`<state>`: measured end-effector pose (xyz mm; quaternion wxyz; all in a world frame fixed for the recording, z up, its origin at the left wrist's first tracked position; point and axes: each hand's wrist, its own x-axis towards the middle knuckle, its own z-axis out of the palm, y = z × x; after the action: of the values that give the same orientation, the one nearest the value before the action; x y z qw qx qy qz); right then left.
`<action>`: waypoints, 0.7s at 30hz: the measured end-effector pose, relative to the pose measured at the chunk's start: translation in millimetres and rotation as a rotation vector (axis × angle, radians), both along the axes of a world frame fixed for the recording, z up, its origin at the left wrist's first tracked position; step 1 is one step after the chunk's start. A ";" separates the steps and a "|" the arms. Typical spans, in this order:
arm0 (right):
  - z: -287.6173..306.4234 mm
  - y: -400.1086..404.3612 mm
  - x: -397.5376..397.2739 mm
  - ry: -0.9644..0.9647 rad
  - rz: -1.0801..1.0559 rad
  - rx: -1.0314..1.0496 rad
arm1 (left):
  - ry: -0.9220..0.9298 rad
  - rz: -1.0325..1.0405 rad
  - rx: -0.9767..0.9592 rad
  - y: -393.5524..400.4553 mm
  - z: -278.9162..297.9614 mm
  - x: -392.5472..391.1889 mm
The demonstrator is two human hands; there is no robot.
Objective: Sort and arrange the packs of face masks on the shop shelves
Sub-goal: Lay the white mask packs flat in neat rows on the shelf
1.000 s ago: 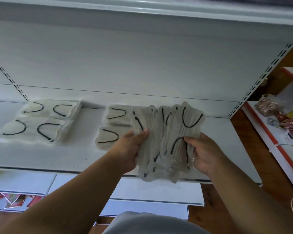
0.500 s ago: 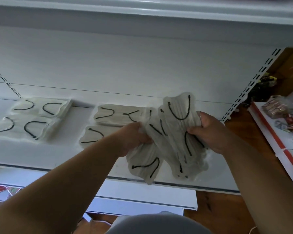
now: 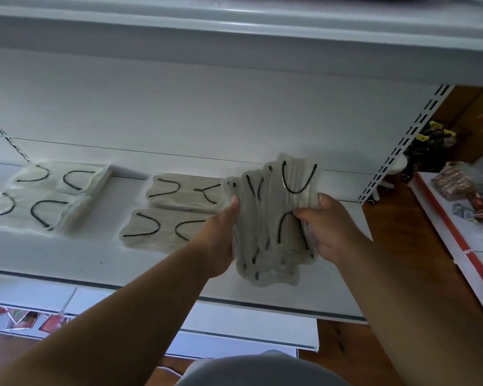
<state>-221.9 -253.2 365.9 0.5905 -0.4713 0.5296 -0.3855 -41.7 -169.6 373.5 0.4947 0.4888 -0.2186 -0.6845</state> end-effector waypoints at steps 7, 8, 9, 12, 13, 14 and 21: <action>3.9 2.0 -0.6 0.182 -0.155 -0.044 | -0.053 0.226 -0.020 -5.2 -21.3 3.9; 5.5 2.4 -3.2 0.105 -0.182 -0.008 | -0.021 0.254 -0.020 -5.9 -23.9 5.4; 6.4 3.0 -5.3 -0.004 -0.198 0.040 | 0.016 0.275 -0.034 -5.9 -24.7 5.9; 7.2 9.0 -4.6 -0.394 -0.215 0.214 | 0.022 0.362 -0.029 -3.5 -22.9 3.5; 6.2 11.5 -1.7 -0.505 -0.230 0.273 | 0.006 0.394 -0.027 -2.8 -21.2 1.3; 6.3 16.7 2.1 -0.591 -0.247 0.328 | 0.003 0.410 -0.031 -3.7 -21.0 -0.3; -9.9 49.1 26.9 -0.543 -0.397 0.374 | 0.232 0.493 -0.024 -4.3 -6.5 -3.5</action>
<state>-195.0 -204.0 356.0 0.6988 -0.1247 0.4962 -0.5000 -45.2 -173.9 367.0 0.6739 0.4396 -0.0428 -0.5923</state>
